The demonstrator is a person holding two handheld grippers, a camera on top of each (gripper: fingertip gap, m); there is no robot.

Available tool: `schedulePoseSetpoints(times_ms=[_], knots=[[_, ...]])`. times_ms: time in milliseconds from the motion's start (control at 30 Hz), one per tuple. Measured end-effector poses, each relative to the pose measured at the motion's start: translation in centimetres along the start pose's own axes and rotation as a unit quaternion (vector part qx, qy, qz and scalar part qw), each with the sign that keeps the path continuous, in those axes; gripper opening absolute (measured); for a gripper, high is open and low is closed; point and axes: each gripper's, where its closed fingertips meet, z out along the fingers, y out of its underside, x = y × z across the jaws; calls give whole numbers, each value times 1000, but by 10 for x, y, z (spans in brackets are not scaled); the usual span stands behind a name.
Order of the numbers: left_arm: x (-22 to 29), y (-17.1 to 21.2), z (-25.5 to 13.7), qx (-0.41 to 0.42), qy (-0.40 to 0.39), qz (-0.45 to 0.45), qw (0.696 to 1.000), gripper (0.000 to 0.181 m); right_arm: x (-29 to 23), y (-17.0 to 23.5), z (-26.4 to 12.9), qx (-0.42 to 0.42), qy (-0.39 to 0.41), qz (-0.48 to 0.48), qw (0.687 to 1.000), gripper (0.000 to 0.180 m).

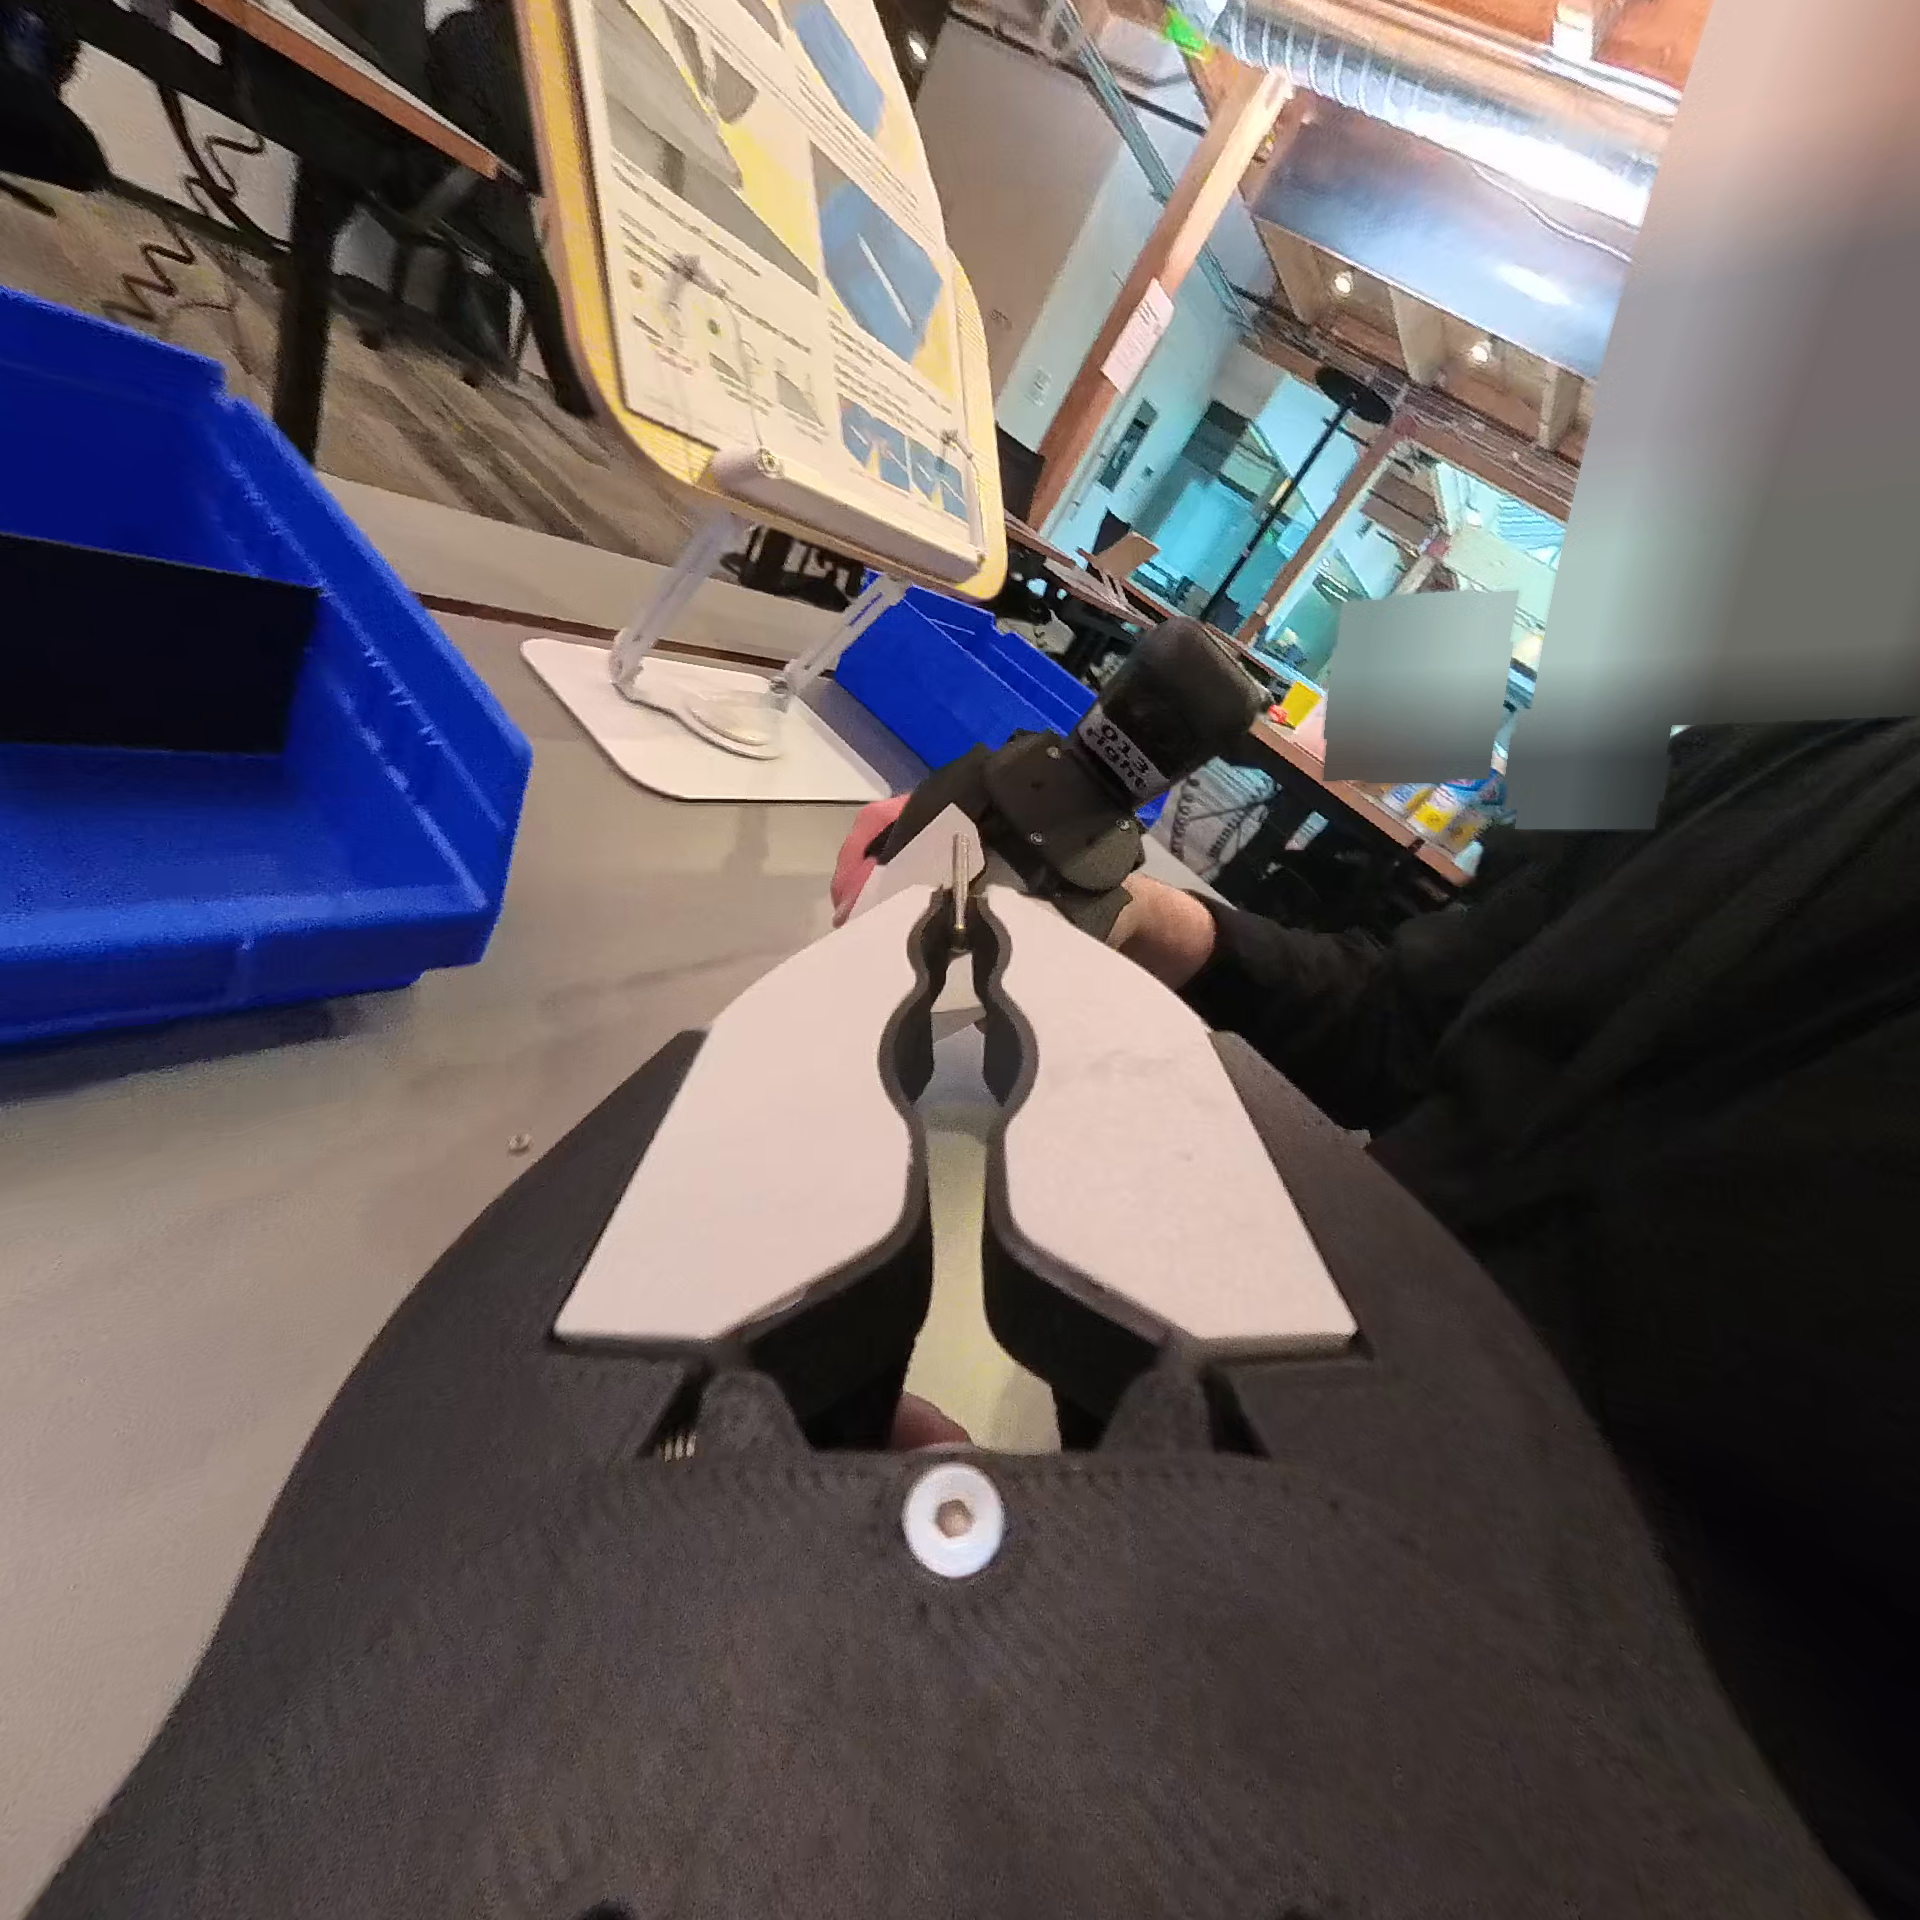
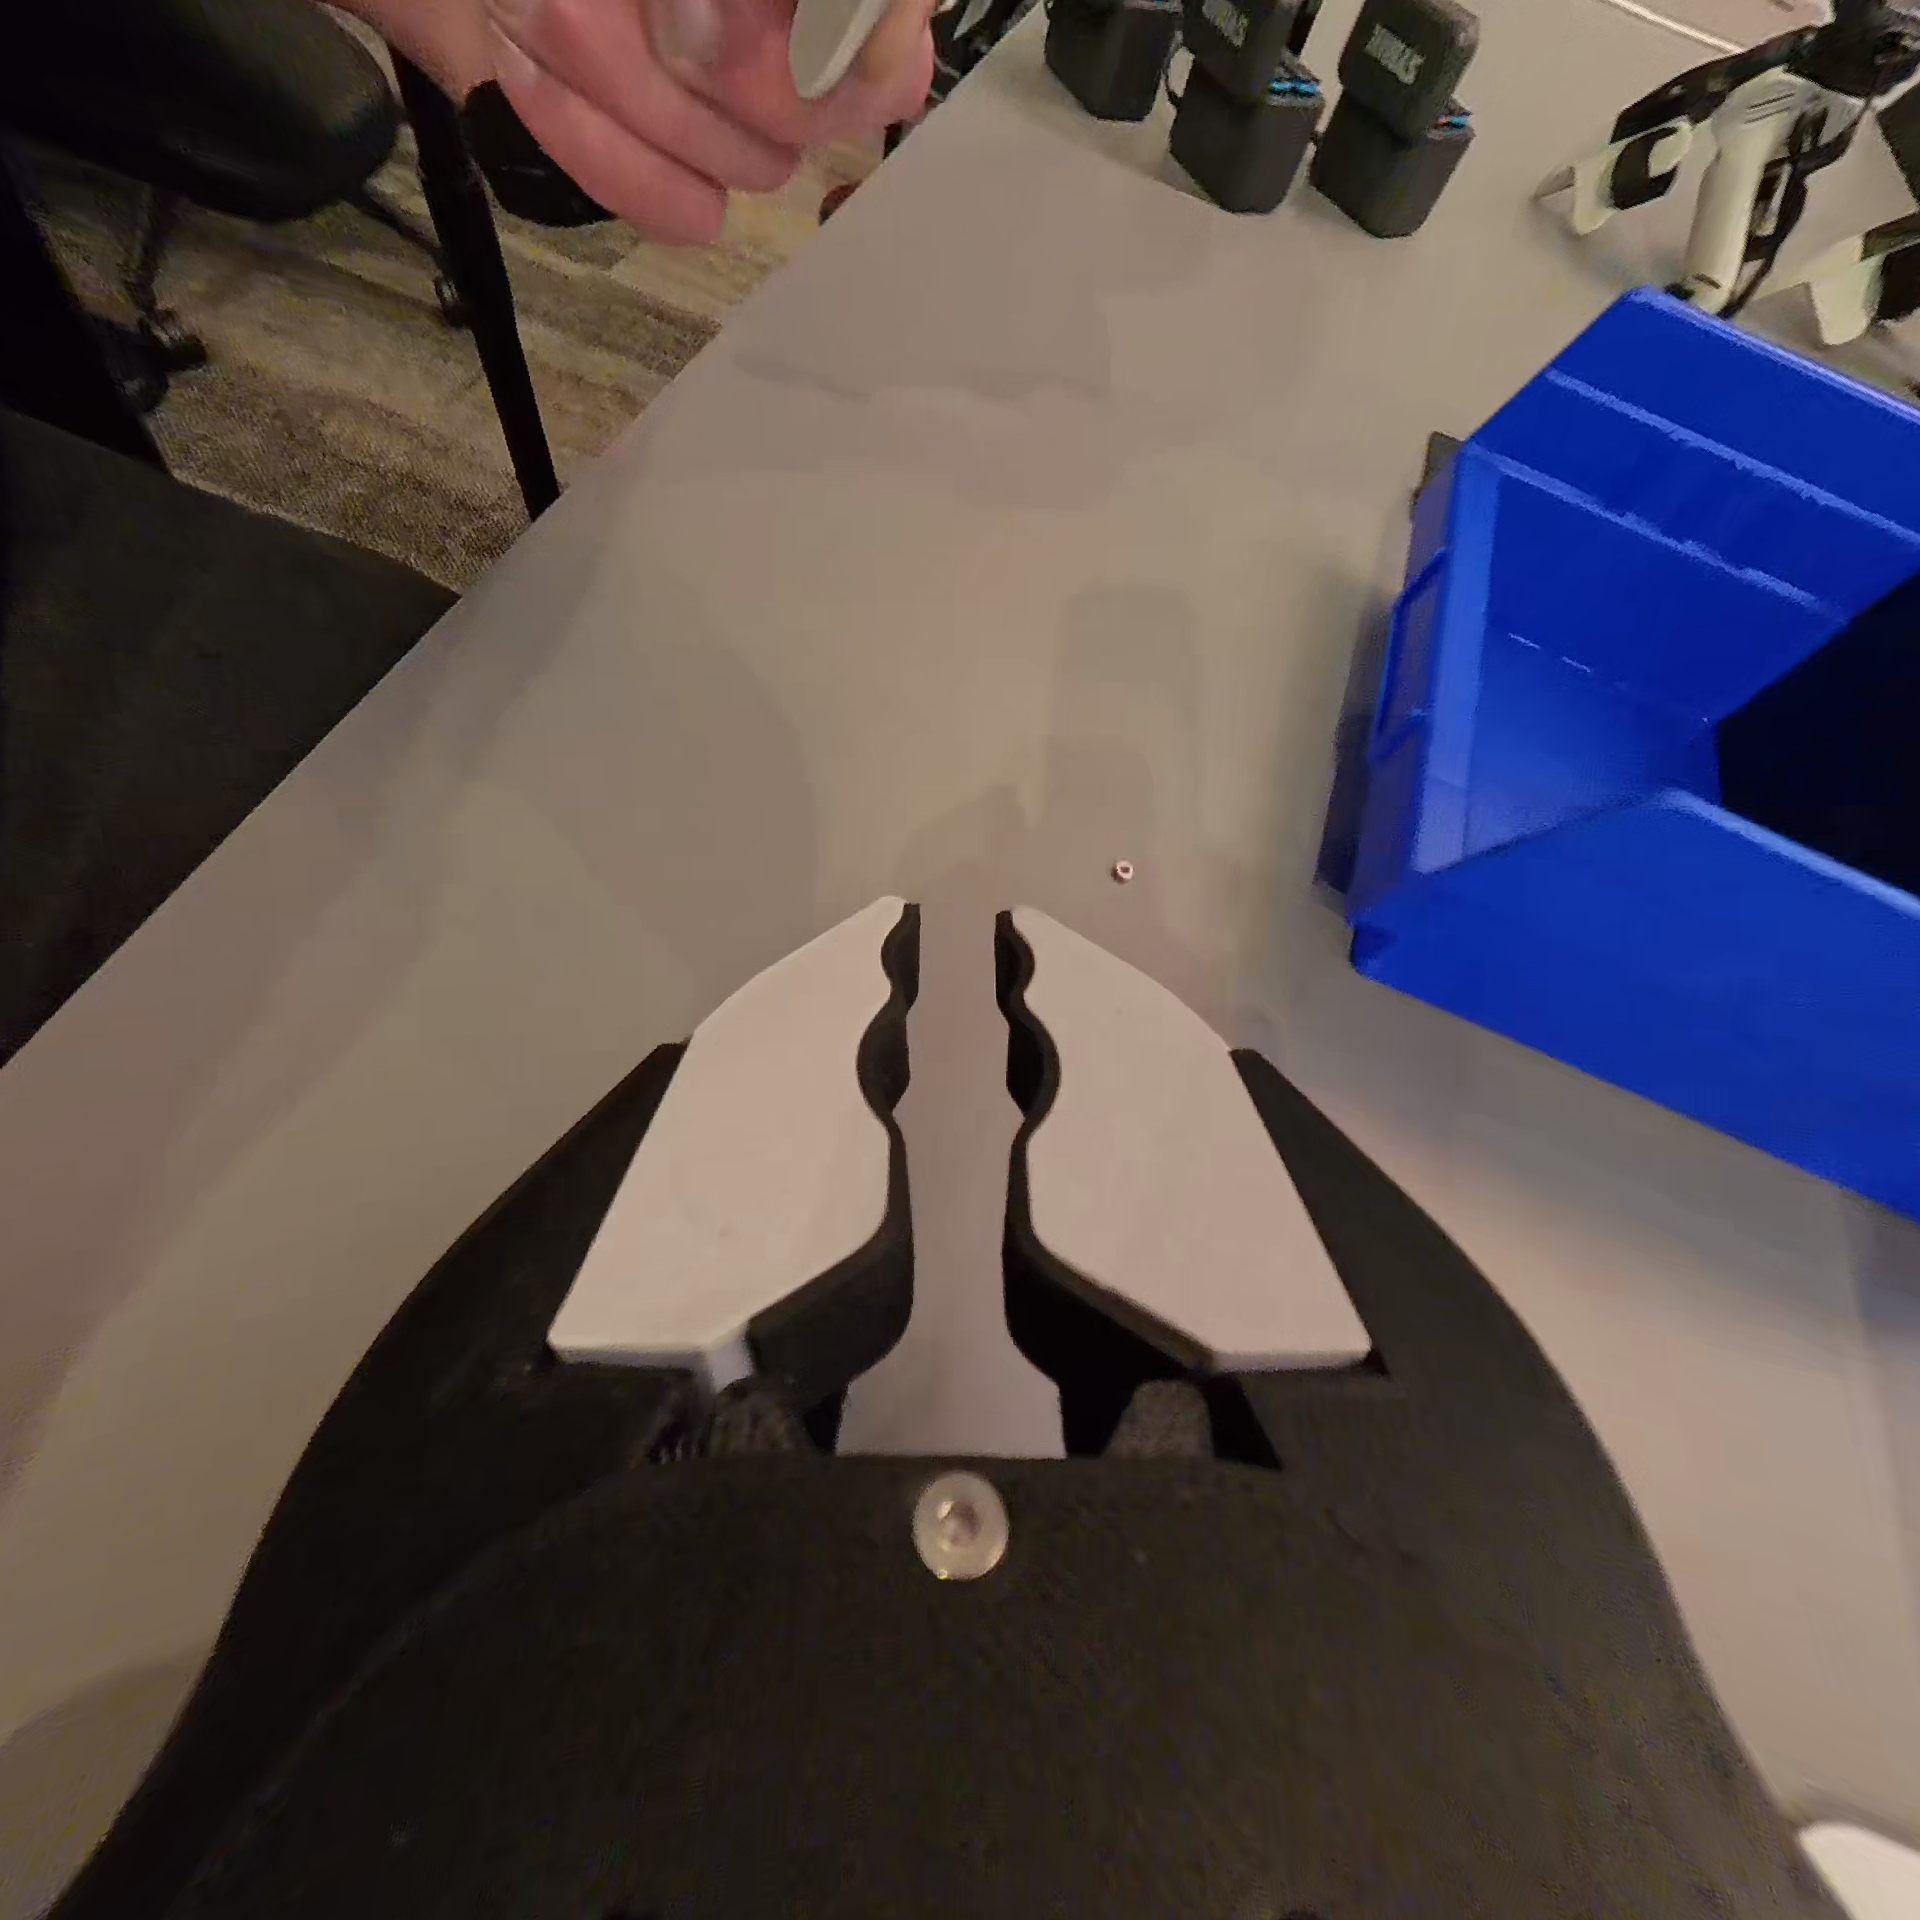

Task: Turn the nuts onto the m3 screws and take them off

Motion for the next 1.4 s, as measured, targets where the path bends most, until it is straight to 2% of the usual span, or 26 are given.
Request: schedulePoseSetpoints(times_ms=[33,233,433,1133,1400], knots=[[-2,1,-7,7,-8,-1,1000,3,0,-2,6,-3,-4,-4,1000,14],[-8,0,-46,57,-45,-16,997,3,6,-9,27,-21,-17,-30,999,17],[-11,6,-64,74,-64,-26,995,3,22,5,37,-59,-15,-32,998,17],[-19,5,-66,81,-59,-39,994,3,48,35,87,-139,-48,12,989,15],[-21,5,-65,80,-54,-47,994,3,45,35,89,-123,-93,5,988,10]])
